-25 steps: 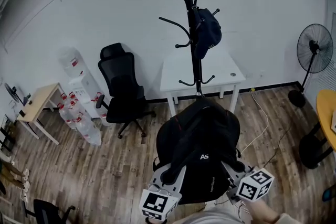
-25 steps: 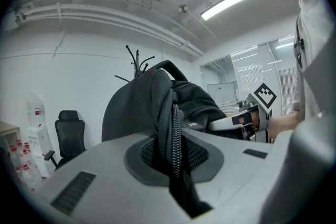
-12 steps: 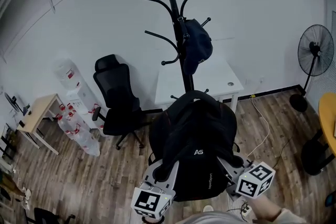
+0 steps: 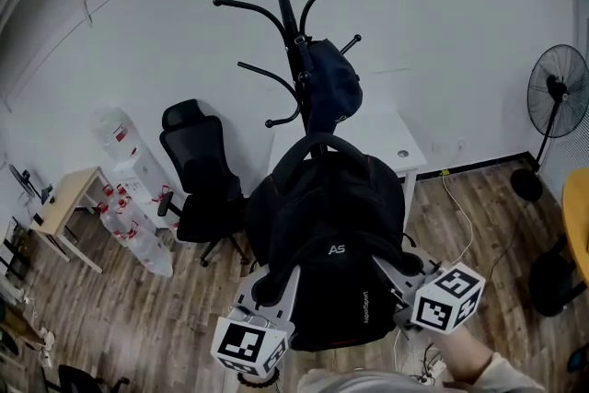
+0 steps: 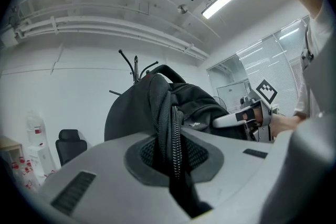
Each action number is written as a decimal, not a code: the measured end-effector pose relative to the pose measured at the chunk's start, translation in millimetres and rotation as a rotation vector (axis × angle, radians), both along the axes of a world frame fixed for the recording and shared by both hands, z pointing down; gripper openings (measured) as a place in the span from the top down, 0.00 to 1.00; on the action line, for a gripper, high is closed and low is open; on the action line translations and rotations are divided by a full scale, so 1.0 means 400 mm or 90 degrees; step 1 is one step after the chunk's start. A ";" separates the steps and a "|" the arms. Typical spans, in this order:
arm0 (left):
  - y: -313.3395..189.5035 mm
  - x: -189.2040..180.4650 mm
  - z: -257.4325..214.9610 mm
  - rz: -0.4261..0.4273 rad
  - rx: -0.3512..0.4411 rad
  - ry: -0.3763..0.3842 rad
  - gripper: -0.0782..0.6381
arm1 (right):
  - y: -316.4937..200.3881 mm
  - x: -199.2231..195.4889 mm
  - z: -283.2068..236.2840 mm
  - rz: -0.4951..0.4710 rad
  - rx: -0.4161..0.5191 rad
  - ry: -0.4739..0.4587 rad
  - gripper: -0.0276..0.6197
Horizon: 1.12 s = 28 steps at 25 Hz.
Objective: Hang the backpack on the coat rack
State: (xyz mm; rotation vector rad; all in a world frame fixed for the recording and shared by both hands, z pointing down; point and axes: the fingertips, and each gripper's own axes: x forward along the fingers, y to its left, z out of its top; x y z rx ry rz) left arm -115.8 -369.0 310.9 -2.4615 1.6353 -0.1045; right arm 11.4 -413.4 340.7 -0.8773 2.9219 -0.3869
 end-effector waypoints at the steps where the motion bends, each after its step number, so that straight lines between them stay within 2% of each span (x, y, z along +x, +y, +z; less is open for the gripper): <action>1: -0.012 0.003 -0.012 -0.001 0.001 -0.003 0.85 | -0.012 0.003 -0.012 0.000 0.004 -0.002 0.91; 14: -0.190 -0.029 -0.151 0.017 0.027 -0.018 0.84 | -0.180 -0.020 -0.150 0.030 0.041 -0.037 0.91; 24: -0.316 -0.078 -0.174 0.037 0.027 0.000 0.84 | -0.299 -0.057 -0.189 0.053 0.053 -0.048 0.91; 28: -0.368 -0.093 -0.156 0.045 0.017 0.006 0.84 | -0.347 -0.068 -0.178 0.067 0.039 -0.051 0.91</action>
